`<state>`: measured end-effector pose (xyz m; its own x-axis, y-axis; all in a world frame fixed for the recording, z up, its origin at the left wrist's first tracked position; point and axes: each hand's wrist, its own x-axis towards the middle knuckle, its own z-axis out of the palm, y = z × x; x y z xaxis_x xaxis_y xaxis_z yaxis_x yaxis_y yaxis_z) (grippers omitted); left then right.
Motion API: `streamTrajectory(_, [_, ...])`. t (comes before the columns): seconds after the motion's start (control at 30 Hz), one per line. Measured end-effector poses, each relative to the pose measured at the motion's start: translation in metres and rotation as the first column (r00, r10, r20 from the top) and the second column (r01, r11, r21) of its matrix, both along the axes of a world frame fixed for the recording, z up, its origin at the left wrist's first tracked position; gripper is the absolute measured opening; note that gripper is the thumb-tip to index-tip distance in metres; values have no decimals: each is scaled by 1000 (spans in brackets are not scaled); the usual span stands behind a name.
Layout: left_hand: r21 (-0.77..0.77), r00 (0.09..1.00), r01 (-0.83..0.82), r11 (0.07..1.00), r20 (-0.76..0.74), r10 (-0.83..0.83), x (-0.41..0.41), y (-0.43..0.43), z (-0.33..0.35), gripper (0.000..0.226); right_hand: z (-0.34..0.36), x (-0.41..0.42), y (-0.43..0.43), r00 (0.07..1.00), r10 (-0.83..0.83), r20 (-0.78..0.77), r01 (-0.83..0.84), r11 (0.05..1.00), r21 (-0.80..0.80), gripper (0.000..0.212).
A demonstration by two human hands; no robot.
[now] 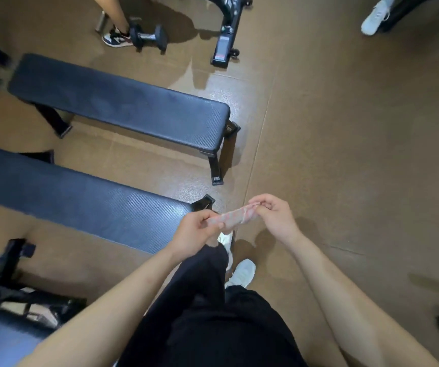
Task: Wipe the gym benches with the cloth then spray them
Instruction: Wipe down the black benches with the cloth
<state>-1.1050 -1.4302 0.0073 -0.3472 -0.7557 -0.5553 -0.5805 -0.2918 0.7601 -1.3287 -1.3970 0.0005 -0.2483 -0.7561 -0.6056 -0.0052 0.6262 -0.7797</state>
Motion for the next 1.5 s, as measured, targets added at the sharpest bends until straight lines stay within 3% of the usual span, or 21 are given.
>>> streamTrajectory(0.17, [-33, 988, -157, 987, 3, 158, 5, -56, -16, 12, 2, -22, -79, 991, 136, -15, -134, 987, 93, 19])
streamTrajectory(0.3, [-49, 976, -210, 976, -71, 207, -1, -113, -18, 13, -5, -30, -141, 951, 265, -158, -249, 962, 112, 19])
streamTrajectory(0.5, [-4, 876, -467, 884, -136, 462, -17, -191, -19, 12, -5, -31, -246, 986, 93, 137, -121, 968, 221, 9])
streamTrajectory(0.57, [7, 816, -567, 824, -137, 562, -22, -216, -24, 11, -8, -31, -280, 976, 214, 39, -217, 960, 175, 5])
streamTrajectory(0.7, [57, 660, -738, 672, -146, 737, -32, -264, -43, 4, -23, -34, -355, 824, 513, -240, -504, 858, 101, 16])
streamTrajectory(0.8, [-1, 622, -781, 624, -88, 778, -39, -296, -63, 7, -47, -37, -412, 690, 623, -367, -654, 755, 52, 7])
streamTrajectory(1.0, [-86, 547, -834, 545, -1, 837, -53, -345, -121, 5, -103, -35, -509, 509, 758, -408, -807, 586, 80, 15])
streamTrajectory(1.17, [-180, 506, -844, 505, 44, 861, -51, -381, -171, 4, -149, -17, -565, 365, 771, -522, -904, 428, 0, 15])
streamTrajectory(1.33, [-289, 511, -819, 495, 24, 859, -42, -404, -224, 11, -202, -5, -589, 267, 654, -708, -941, 335, -45, 5])
streamTrajectory(1.43, [-385, 560, -761, 523, 19, 828, -49, -398, -259, 13, -247, -15, -593, 233, 537, -811, -957, 274, -94, 23])
streamTrajectory(1.5, [-499, 612, -670, 549, 48, 789, -60, -383, -288, 14, -277, -26, -582, 187, 472, -861, -977, 183, -112, 28])
